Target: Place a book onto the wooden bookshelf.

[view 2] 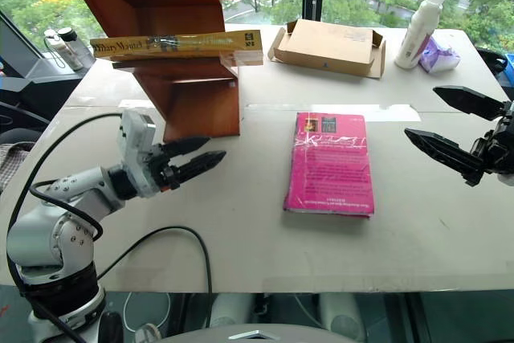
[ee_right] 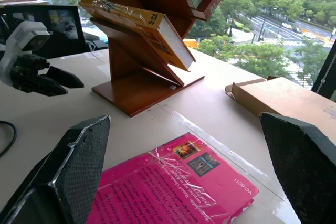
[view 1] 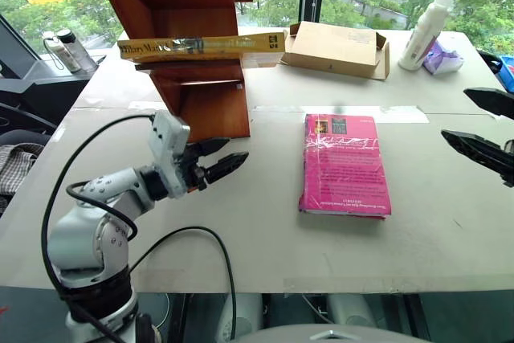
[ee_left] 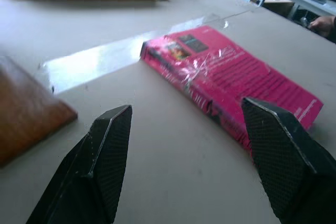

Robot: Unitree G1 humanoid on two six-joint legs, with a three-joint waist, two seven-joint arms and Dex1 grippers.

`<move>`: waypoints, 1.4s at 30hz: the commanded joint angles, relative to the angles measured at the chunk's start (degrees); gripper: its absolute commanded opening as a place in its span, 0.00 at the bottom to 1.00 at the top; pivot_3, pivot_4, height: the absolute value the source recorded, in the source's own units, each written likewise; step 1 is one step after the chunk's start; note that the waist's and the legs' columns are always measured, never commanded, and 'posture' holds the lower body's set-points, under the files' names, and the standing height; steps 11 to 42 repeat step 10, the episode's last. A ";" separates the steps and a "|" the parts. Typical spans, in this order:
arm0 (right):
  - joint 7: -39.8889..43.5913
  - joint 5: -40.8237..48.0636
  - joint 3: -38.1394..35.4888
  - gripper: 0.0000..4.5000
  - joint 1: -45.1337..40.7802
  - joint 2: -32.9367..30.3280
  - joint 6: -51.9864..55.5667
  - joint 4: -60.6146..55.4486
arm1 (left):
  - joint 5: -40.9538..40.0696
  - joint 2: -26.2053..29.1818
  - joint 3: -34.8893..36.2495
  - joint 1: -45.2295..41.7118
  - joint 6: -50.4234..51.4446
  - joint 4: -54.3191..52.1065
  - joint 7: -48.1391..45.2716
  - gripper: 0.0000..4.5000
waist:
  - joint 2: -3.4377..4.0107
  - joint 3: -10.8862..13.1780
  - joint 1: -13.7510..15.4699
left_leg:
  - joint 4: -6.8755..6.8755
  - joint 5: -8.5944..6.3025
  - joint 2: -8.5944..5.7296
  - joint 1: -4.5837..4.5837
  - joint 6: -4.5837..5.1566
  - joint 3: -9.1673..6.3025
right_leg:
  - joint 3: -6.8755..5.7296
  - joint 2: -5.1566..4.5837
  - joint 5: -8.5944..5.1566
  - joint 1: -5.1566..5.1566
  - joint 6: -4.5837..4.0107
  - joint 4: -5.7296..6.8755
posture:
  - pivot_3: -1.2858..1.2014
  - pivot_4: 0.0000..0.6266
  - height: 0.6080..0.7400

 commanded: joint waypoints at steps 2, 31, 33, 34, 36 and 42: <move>3.89 -6.53 -5.56 1.00 9.88 -0.79 -1.97 1.70 | 1.23 6.02 -0.87 5.84 -11.02 3.42 -3.91 0.75 | -0.01 -0.01 0.42 | 0.00 -0.03 0.00 -0.03 0.04 0.00 | -0.02 -0.20 0.00 -0.01 -0.01 -0.06 | 0.52 0.24 0.95; 8.68 -15.79 -8.69 1.00 21.72 0.14 -7.55 9.69 | -0.88 11.20 1.52 13.47 -18.32 6.83 -5.07 0.75 | 0.01 -0.02 0.96 | -0.06 -0.13 0.00 -0.05 0.16 0.05 | -0.13 -0.52 -0.01 -0.05 -0.01 -0.22 | 0.52 0.24 0.95; 8.68 -15.79 -8.69 1.00 21.72 0.14 -7.55 9.69 | -0.88 11.20 1.52 13.47 -18.32 6.83 -5.07 0.75 | 0.01 -0.02 0.96 | -0.06 -0.13 0.00 -0.05 0.16 0.05 | -0.13 -0.52 -0.01 -0.05 -0.01 -0.22 | 0.52 0.24 0.95; 8.68 -15.79 -8.69 1.00 21.72 0.14 -7.55 9.69 | -0.88 11.20 1.52 13.47 -18.32 6.83 -5.07 0.75 | 0.01 -0.02 0.96 | -0.06 -0.13 0.00 -0.05 0.16 0.05 | -0.13 -0.52 -0.01 -0.05 -0.01 -0.22 | 0.52 0.24 0.95; 8.68 -15.79 -8.69 1.00 21.72 0.14 -7.55 9.69 | -0.88 11.20 1.52 13.47 -18.32 6.83 -5.07 0.75 | 0.01 -0.02 0.96 | -0.06 -0.13 0.00 -0.05 0.16 0.05 | -0.13 -0.52 -0.01 -0.05 -0.01 -0.22 | 0.52 0.24 0.95; 8.68 -15.79 -8.69 1.00 21.72 0.14 -7.55 9.69 | -0.88 11.20 1.52 13.47 -18.32 6.83 -5.07 0.75 | 0.01 -0.02 0.96 | -0.06 -0.13 0.00 -0.05 0.16 0.05 | -0.13 -0.52 -0.01 -0.05 -0.01 -0.22 | 0.52 0.24 0.95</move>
